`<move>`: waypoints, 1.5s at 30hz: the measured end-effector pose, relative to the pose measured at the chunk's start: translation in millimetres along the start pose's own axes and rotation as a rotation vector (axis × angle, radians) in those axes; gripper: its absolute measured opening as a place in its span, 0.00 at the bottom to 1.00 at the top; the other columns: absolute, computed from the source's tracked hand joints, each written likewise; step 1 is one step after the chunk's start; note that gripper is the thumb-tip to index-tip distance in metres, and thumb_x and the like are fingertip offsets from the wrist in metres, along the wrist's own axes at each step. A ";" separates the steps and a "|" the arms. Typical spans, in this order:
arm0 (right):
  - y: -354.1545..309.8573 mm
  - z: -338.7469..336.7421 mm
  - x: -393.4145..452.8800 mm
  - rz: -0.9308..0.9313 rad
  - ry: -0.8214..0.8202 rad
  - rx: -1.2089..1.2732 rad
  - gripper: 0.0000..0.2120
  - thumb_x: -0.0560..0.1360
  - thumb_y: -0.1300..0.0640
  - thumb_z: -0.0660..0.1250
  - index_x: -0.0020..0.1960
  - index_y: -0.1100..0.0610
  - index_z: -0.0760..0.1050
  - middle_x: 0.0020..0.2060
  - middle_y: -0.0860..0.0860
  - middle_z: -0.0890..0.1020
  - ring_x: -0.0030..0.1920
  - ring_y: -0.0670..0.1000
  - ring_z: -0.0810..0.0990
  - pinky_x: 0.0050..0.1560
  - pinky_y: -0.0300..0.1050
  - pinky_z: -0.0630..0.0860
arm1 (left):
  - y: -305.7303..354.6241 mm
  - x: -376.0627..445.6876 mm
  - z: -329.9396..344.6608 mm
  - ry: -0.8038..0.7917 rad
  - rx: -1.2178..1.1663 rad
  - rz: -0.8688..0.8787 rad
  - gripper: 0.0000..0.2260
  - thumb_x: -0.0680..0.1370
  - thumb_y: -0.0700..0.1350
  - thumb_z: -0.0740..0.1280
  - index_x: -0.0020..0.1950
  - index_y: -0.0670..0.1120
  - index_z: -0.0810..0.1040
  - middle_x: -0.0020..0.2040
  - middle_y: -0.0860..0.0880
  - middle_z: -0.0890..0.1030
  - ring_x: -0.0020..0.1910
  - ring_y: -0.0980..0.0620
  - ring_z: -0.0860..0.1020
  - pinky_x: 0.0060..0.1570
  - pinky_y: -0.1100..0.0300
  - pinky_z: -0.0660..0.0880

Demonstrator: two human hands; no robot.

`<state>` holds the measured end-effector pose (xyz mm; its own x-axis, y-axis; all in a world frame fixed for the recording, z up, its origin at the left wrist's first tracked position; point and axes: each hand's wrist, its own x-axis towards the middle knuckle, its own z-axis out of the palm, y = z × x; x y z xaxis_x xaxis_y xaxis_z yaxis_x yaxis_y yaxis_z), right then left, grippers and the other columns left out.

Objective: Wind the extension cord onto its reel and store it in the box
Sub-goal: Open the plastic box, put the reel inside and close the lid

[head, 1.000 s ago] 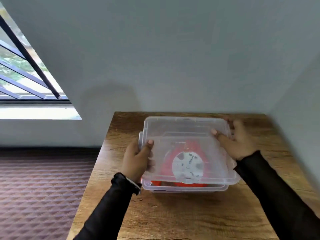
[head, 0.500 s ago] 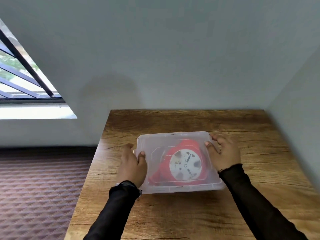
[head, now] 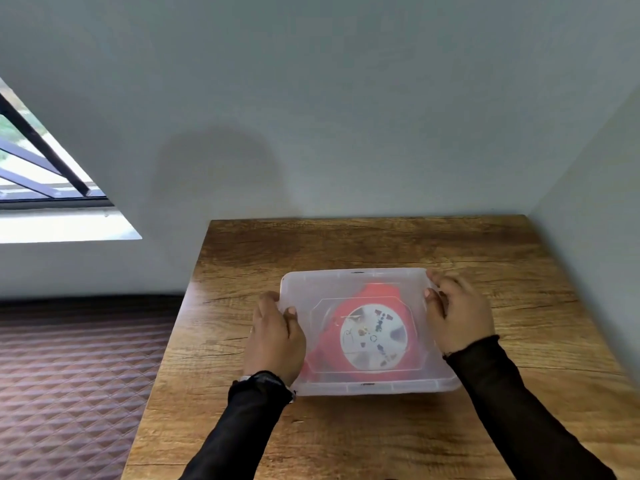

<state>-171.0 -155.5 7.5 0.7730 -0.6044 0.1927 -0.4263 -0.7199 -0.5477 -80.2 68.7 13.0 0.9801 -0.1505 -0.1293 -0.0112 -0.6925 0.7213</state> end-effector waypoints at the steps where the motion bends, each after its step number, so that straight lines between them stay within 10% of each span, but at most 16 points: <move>1: -0.5 0.1 -0.4 0.015 0.005 0.039 0.15 0.76 0.62 0.65 0.62 0.63 0.76 0.54 0.59 0.80 0.54 0.58 0.79 0.53 0.41 0.68 | -1.4 0.6 1.2 0.002 -0.035 -0.015 0.12 0.81 0.47 0.56 0.63 0.46 0.65 0.61 0.45 0.74 0.56 0.43 0.75 0.52 0.51 0.73; 5: -0.2 0.4 -7.7 0.340 -0.054 0.356 0.20 0.76 0.51 0.66 0.66 0.56 0.72 0.57 0.54 0.79 0.51 0.50 0.77 0.50 0.43 0.71 | -8.7 2.0 3.4 0.007 -0.170 -0.131 0.19 0.78 0.58 0.56 0.61 0.46 0.68 0.60 0.45 0.74 0.57 0.45 0.74 0.57 0.46 0.74; 10: 9.5 1.1 -4.3 0.761 -0.234 0.680 0.27 0.71 0.39 0.67 0.61 0.57 0.71 0.49 0.54 0.82 0.45 0.54 0.83 0.41 0.47 0.78 | -10.7 5.8 -0.3 -0.186 -0.687 -0.497 0.20 0.75 0.54 0.67 0.59 0.41 0.72 0.52 0.42 0.81 0.45 0.44 0.82 0.34 0.56 0.77; 18: 12.6 -14.2 -9.6 0.639 -0.155 0.610 0.25 0.65 0.45 0.75 0.56 0.57 0.77 0.49 0.51 0.83 0.49 0.52 0.82 0.47 0.48 0.79 | -16.1 -0.9 -16.1 -0.087 -0.635 -0.406 0.16 0.67 0.51 0.76 0.46 0.40 0.81 0.42 0.42 0.85 0.36 0.47 0.83 0.32 0.56 0.79; 24: 2.9 -12.1 -49.4 0.531 -0.138 0.774 0.27 0.73 0.60 0.70 0.70 0.52 0.67 0.54 0.46 0.79 0.55 0.50 0.79 0.54 0.51 0.78 | -14.2 -17.2 -7.0 0.055 -0.366 -0.149 0.20 0.75 0.50 0.68 0.65 0.49 0.73 0.47 0.59 0.78 0.47 0.54 0.79 0.46 0.58 0.76; 32: -12.4 9.9 -33.3 0.362 -0.001 0.528 0.24 0.76 0.56 0.66 0.71 0.53 0.68 0.55 0.48 0.80 0.53 0.49 0.80 0.57 0.54 0.78 | -12.8 3.1 -4.4 0.173 -0.250 -0.055 0.20 0.79 0.44 0.63 0.71 0.47 0.70 0.64 0.48 0.77 0.59 0.50 0.75 0.58 0.61 0.69; 45: -74.1 79.7 102.4 0.123 -0.044 0.246 0.21 0.80 0.58 0.58 0.72 0.58 0.66 0.62 0.58 0.78 0.60 0.59 0.77 0.60 0.45 0.72 | 7.6 143.5 -31.6 0.253 -0.083 -0.057 0.17 0.79 0.45 0.61 0.67 0.45 0.73 0.62 0.43 0.79 0.60 0.42 0.76 0.58 0.58 0.70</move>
<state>-22.8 -136.9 2.9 0.7442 -0.6631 0.0801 -0.3954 -0.5340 -0.7473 66.6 64.1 21.4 0.9972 0.0751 -0.0044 0.0510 -0.6331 0.7724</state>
